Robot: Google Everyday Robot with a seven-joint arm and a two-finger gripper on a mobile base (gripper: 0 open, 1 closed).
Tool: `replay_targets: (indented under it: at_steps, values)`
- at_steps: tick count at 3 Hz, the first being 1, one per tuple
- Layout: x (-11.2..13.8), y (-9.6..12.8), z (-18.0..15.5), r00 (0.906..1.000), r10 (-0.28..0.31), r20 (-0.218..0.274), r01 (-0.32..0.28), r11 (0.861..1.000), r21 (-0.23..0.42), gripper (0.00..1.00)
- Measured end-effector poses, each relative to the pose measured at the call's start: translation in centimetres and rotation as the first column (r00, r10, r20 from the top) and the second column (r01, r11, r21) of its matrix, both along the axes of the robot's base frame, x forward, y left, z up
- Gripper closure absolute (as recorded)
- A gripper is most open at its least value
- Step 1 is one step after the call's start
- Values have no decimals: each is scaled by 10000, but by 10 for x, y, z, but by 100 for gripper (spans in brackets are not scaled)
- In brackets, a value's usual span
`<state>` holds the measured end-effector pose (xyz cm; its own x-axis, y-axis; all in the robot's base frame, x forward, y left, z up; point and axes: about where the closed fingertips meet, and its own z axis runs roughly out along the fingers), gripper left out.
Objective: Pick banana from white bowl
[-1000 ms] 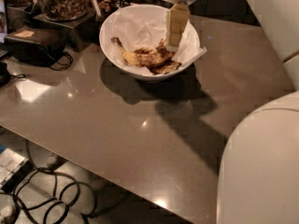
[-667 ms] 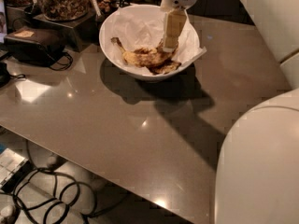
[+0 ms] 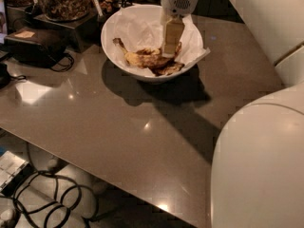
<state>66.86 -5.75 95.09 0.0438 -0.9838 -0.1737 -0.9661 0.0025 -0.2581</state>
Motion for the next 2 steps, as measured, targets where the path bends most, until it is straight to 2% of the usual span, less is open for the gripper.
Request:
replay_targets:
  at_steps: [2]
  values:
    - [4, 10, -23, 9986, 209, -484, -216, 9997, -142, 35]
